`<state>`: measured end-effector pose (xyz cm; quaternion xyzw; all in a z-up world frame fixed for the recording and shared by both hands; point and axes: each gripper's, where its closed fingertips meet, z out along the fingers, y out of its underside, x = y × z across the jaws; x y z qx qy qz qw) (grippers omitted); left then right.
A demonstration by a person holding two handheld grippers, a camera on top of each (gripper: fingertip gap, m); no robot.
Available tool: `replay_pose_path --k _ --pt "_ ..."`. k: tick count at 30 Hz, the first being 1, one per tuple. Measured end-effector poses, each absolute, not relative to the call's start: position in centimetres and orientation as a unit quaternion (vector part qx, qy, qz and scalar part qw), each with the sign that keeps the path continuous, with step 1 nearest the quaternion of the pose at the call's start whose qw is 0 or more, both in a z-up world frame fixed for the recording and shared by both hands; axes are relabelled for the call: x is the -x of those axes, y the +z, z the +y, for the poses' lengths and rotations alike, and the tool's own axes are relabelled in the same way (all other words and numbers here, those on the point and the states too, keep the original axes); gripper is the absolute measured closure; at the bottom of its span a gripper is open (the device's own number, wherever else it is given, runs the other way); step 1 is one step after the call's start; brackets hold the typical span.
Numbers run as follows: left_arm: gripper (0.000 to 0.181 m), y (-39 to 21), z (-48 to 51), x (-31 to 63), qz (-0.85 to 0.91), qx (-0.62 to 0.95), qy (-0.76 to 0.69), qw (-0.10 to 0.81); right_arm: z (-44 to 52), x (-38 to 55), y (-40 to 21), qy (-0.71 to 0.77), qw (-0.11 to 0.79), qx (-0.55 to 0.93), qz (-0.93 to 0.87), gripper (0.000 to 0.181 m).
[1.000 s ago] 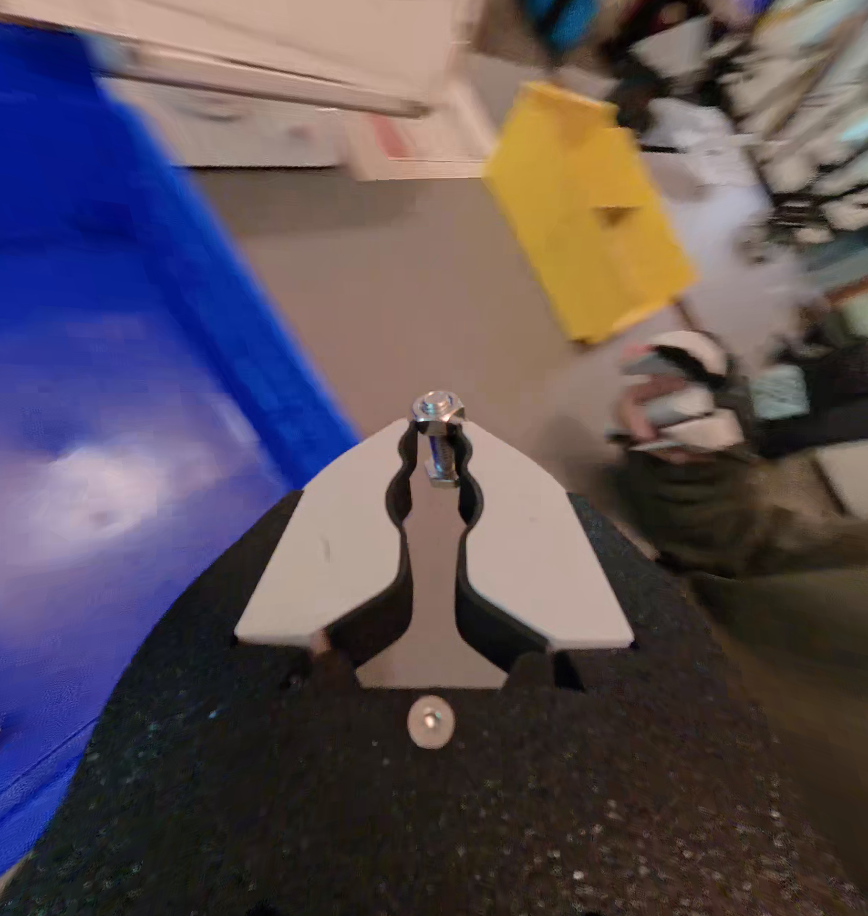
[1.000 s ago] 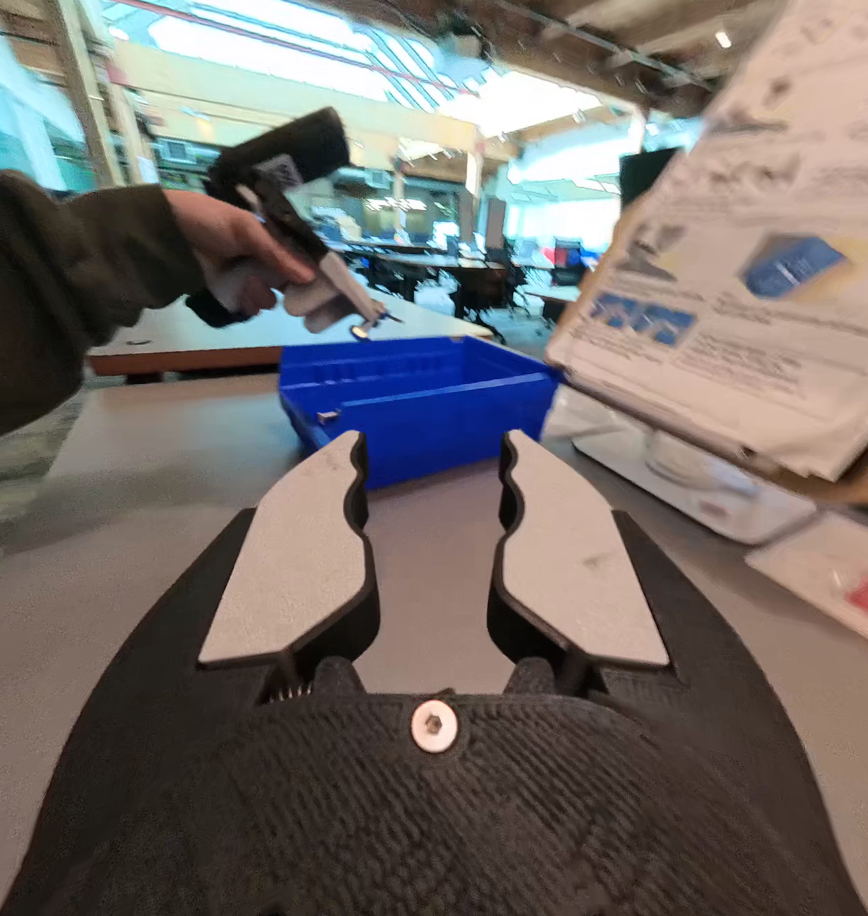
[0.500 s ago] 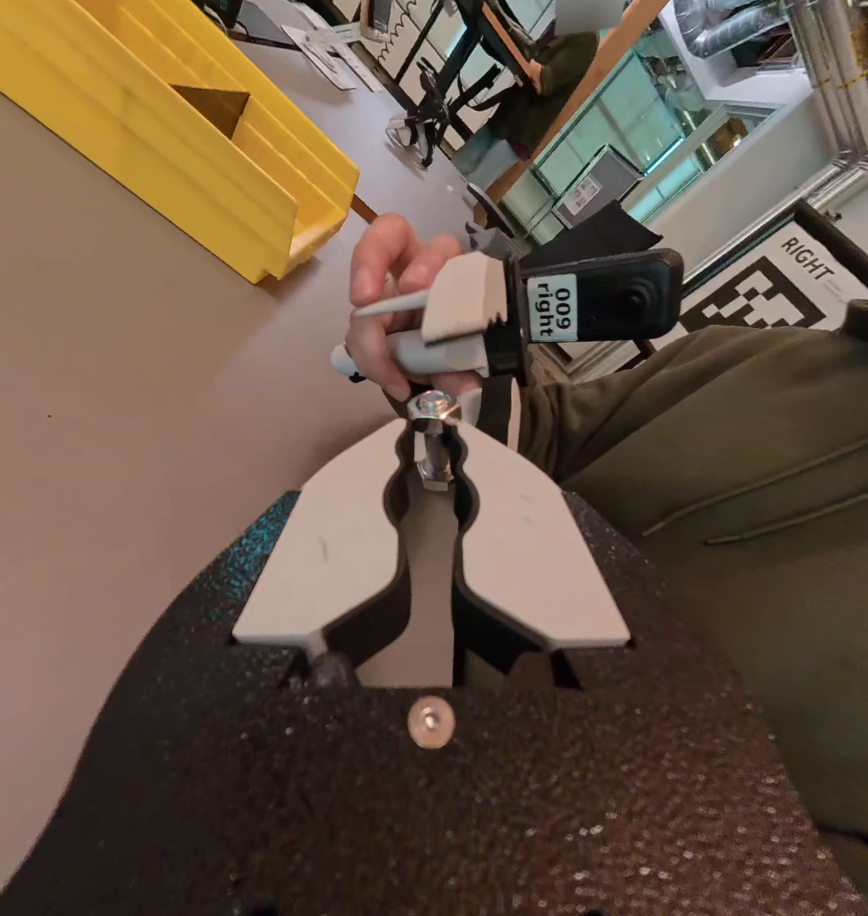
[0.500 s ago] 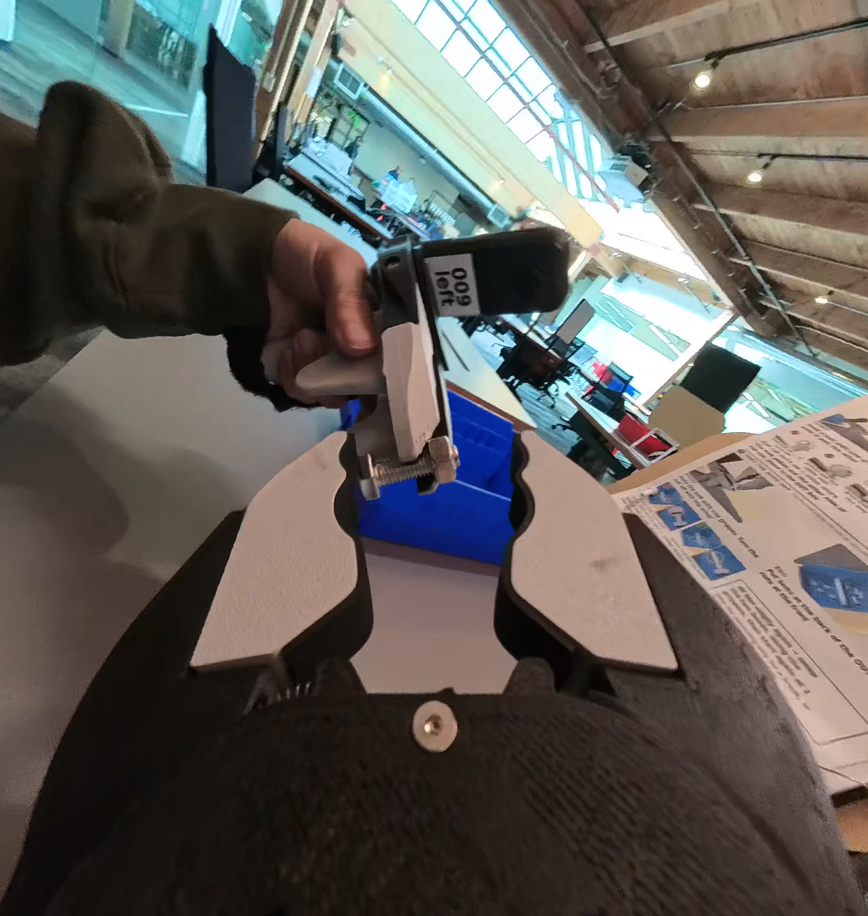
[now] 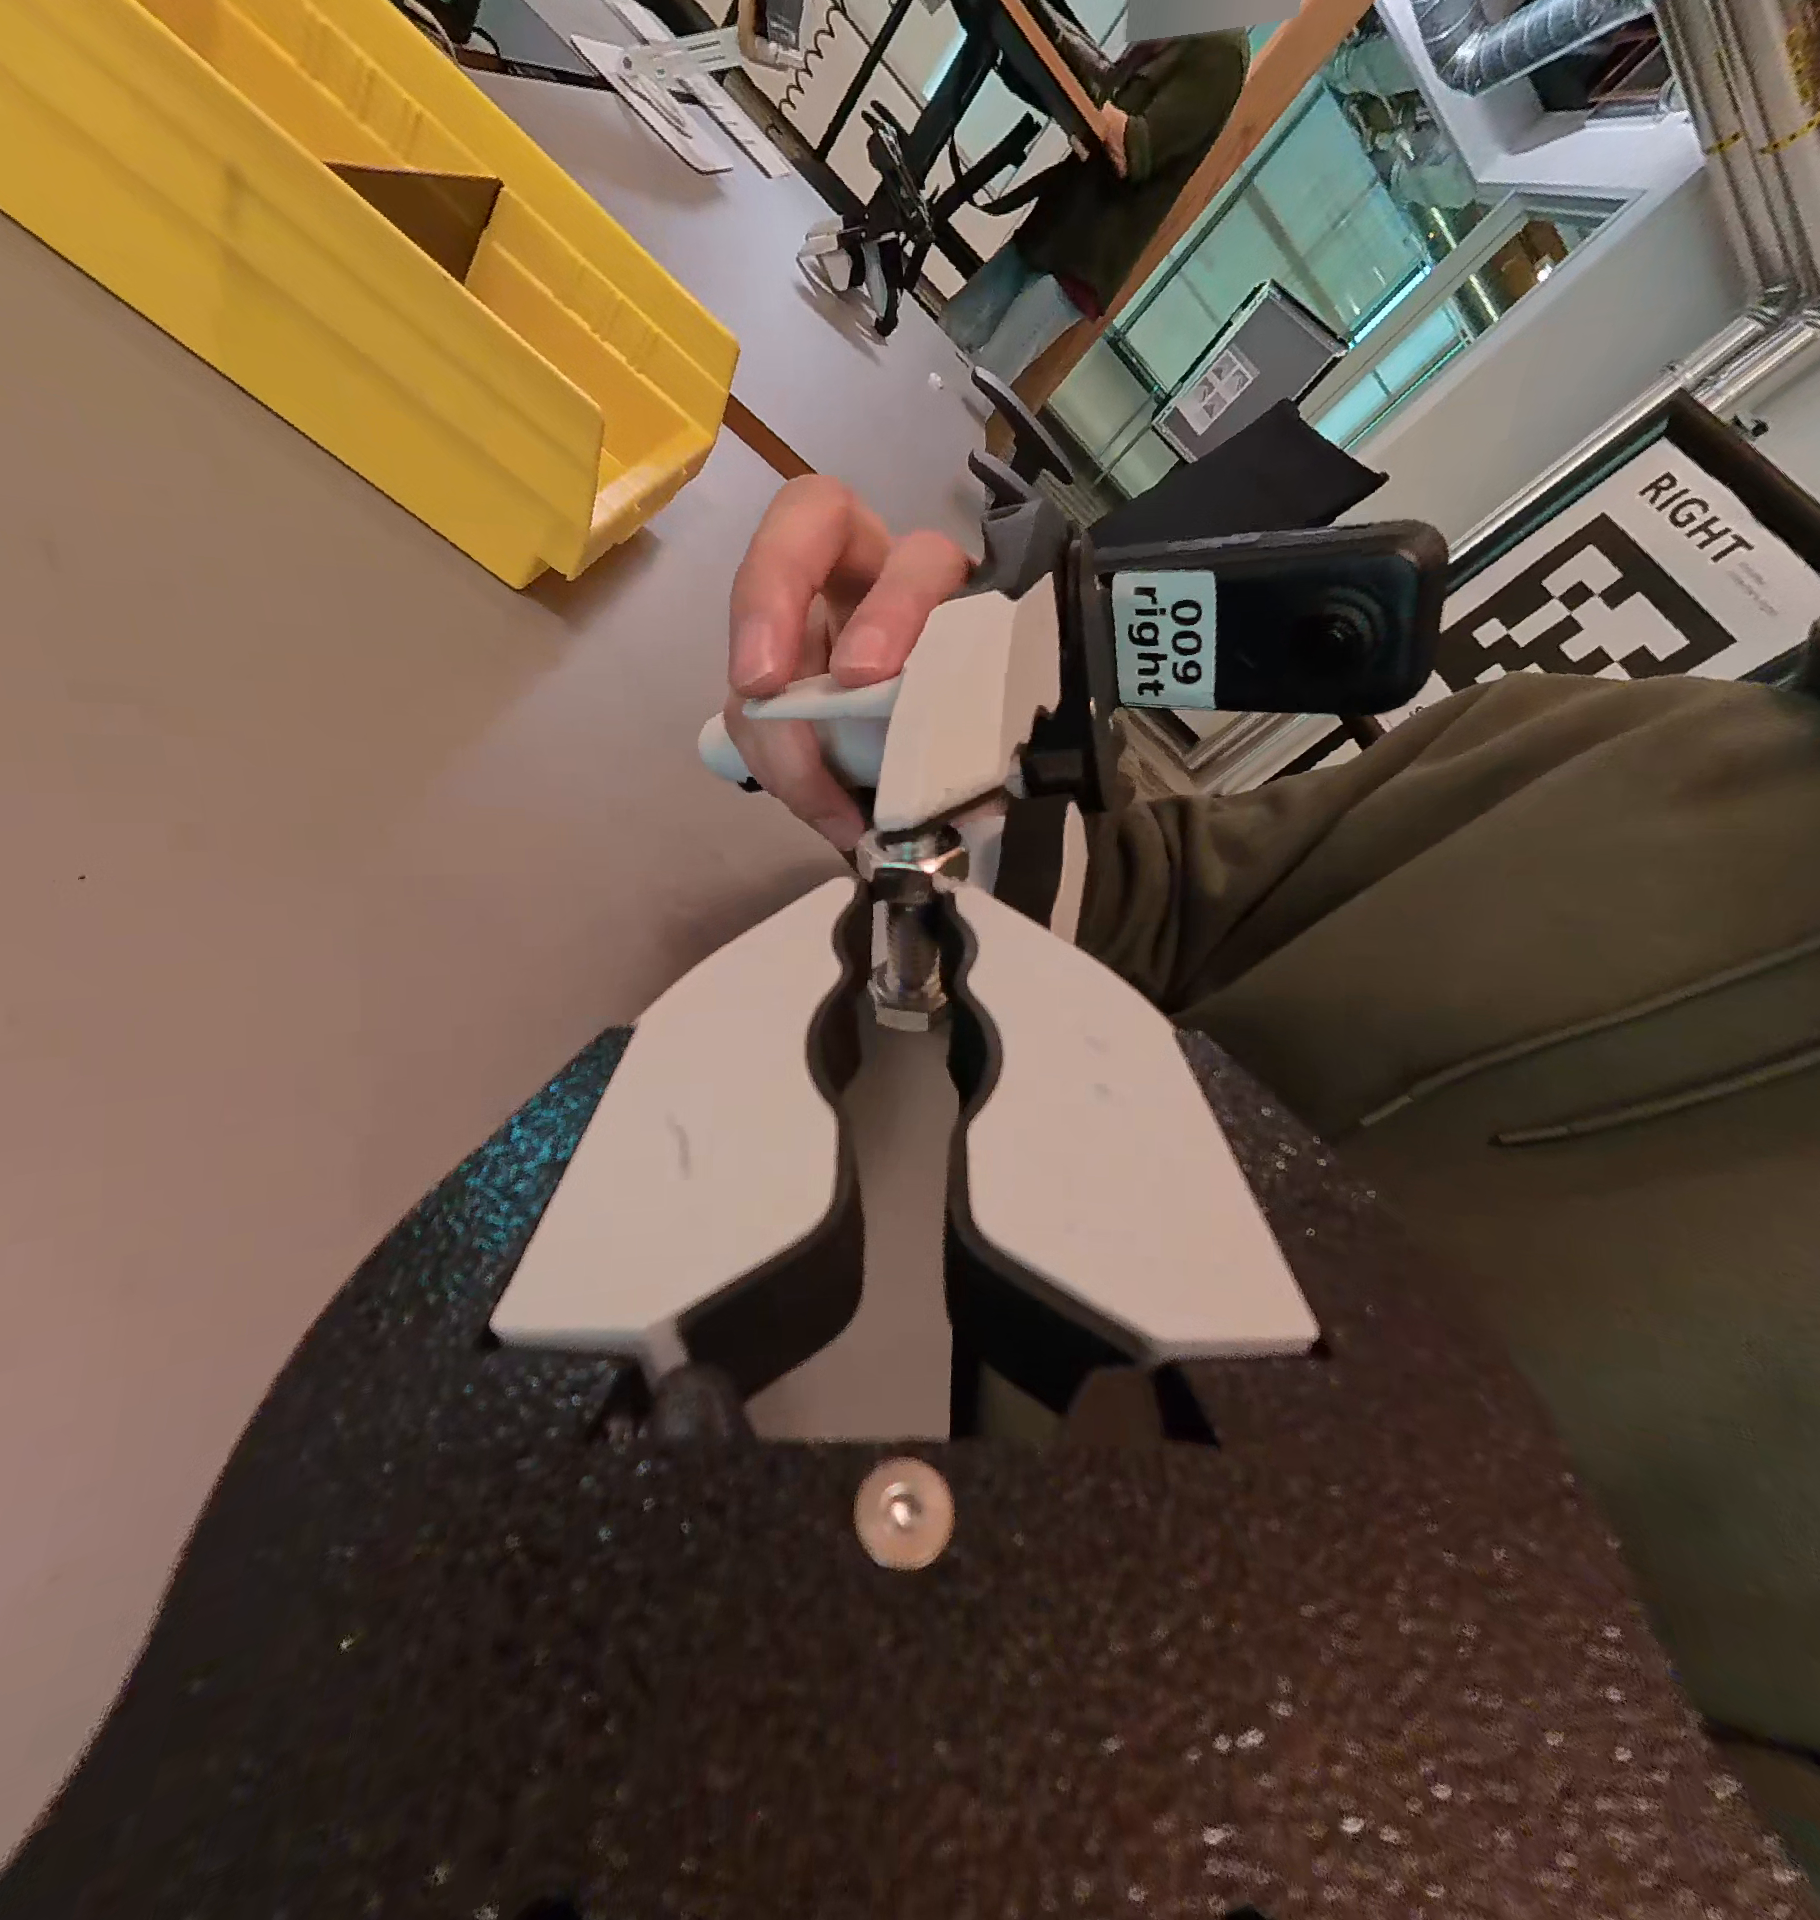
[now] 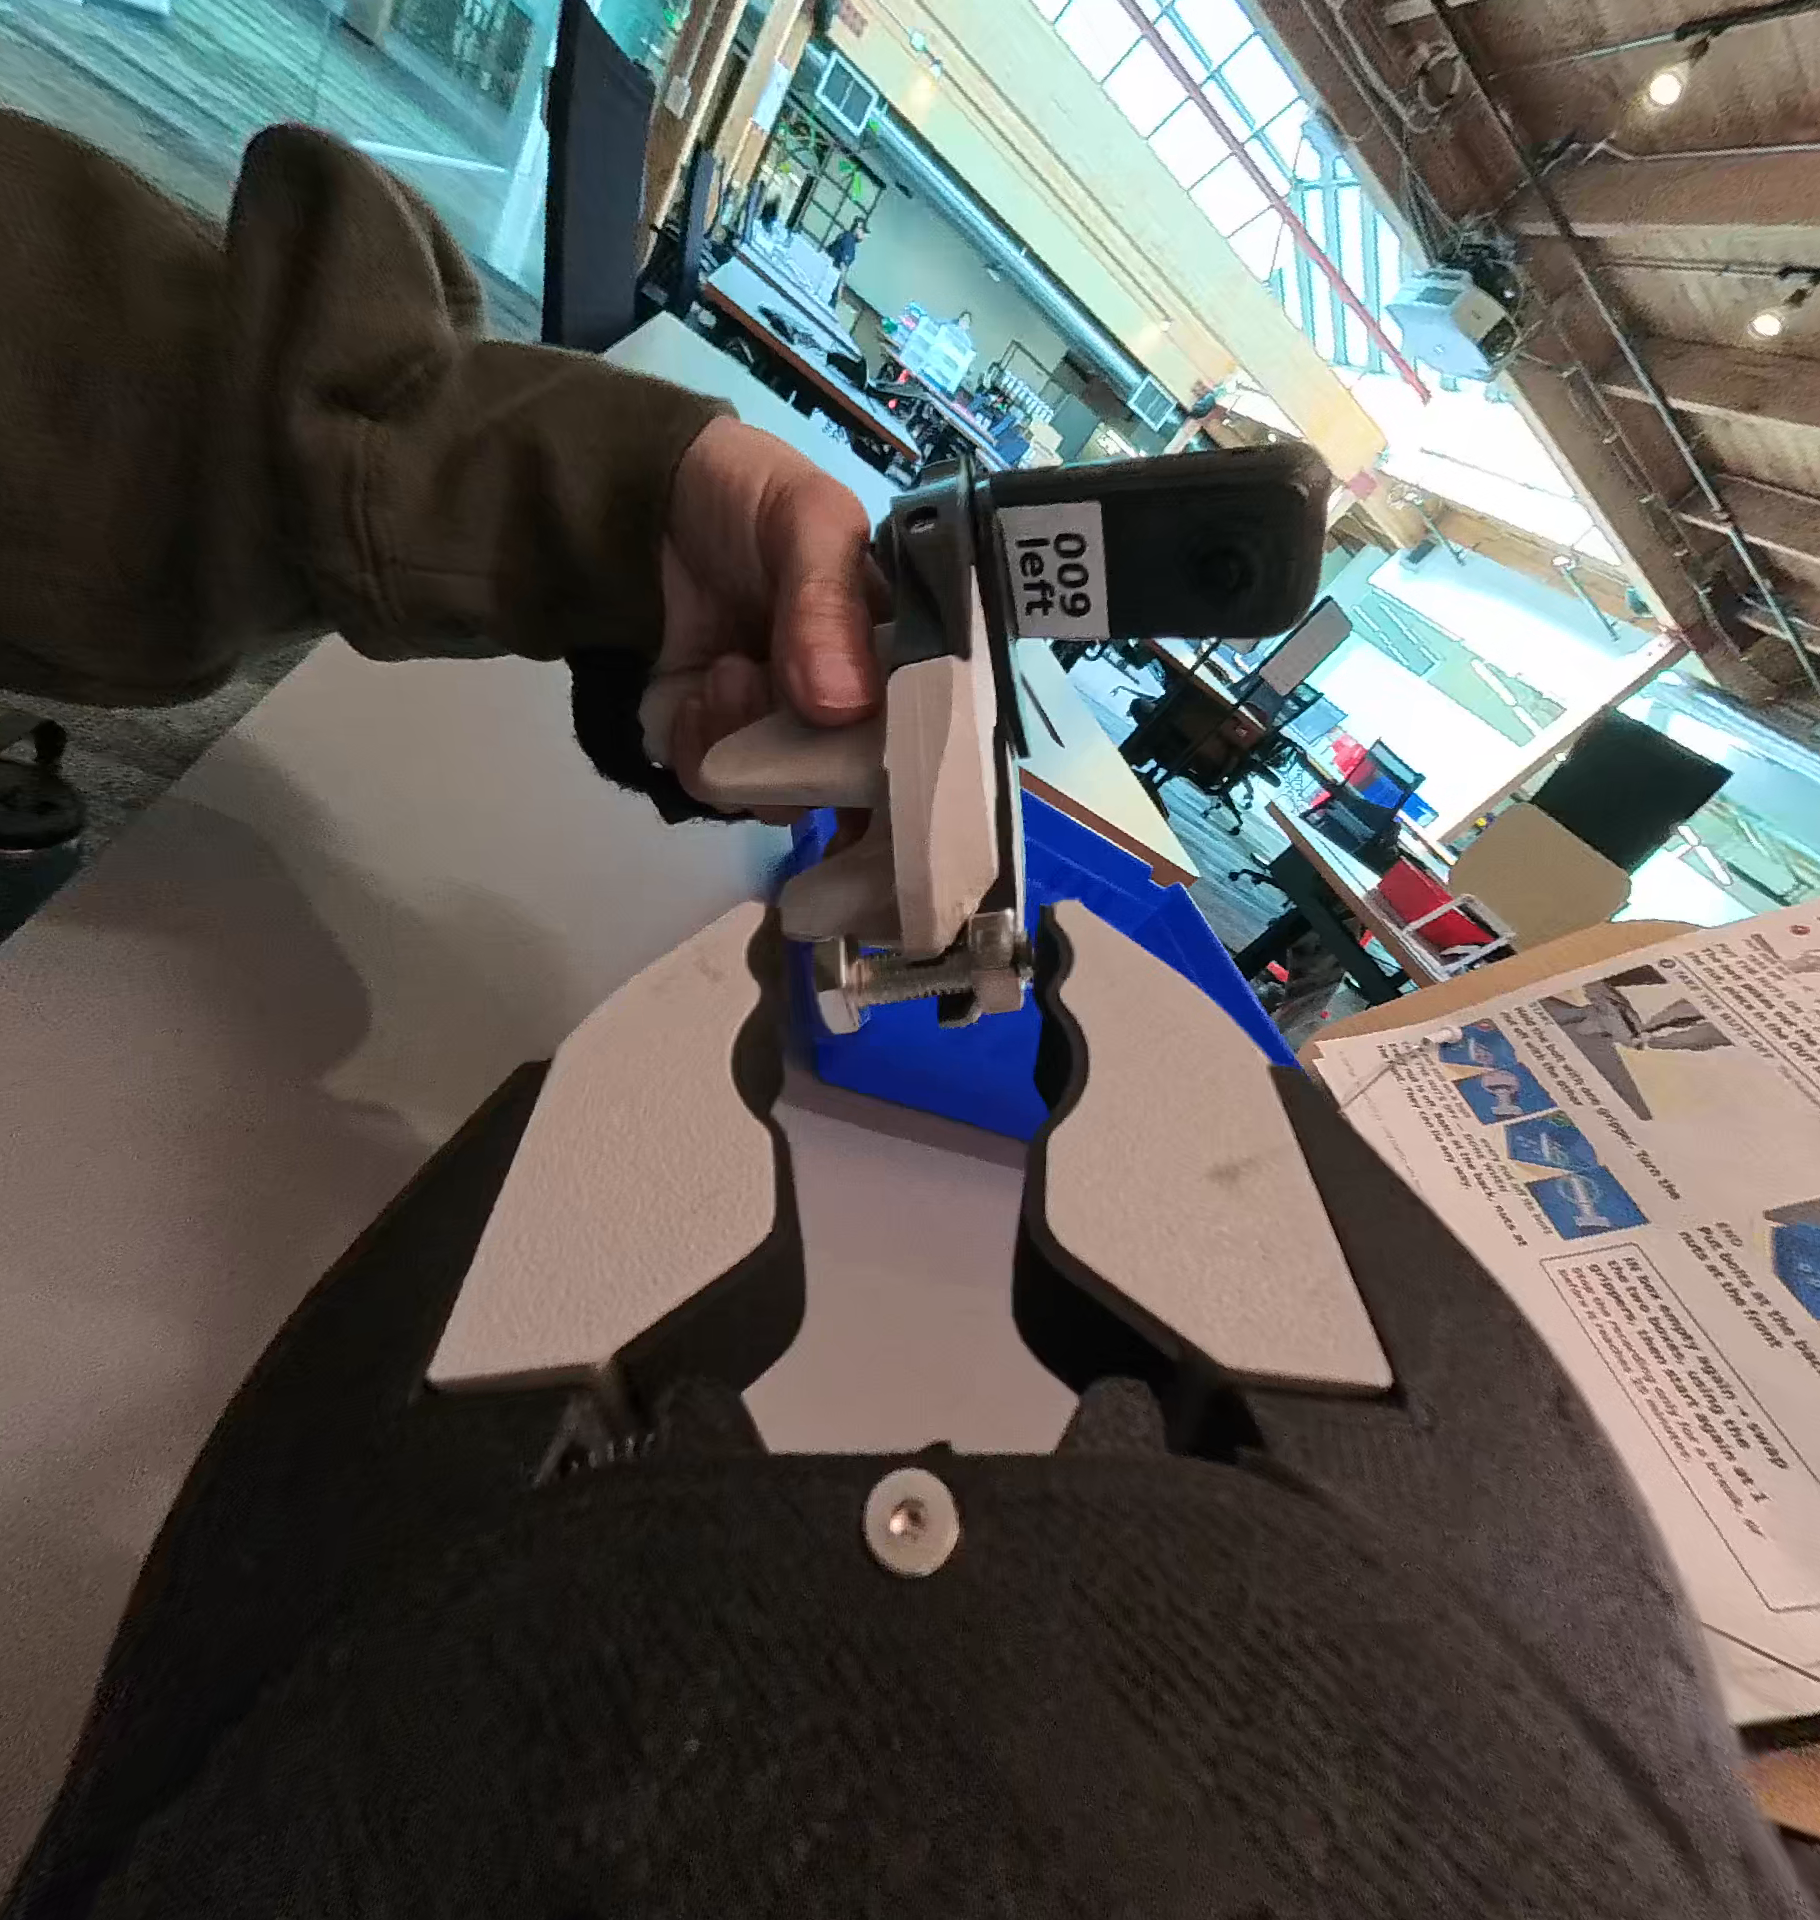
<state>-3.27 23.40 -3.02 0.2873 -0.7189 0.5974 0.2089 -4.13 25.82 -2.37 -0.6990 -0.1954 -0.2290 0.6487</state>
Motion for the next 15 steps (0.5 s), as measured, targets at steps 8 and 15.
replay_pose_path --k 8,15 --pt "0.172 -2.9 23.2 3.1 -0.710 -0.284 0.611 0.204 25.5 3.5 -2.6 -0.262 0.632 0.701 -0.203 0.141" --pt "0.171 -3.5 23.4 1.3 -0.762 -0.278 0.585 0.018 25.3 1.5 -2.9 -0.406 0.525 0.711 -0.233 0.141"
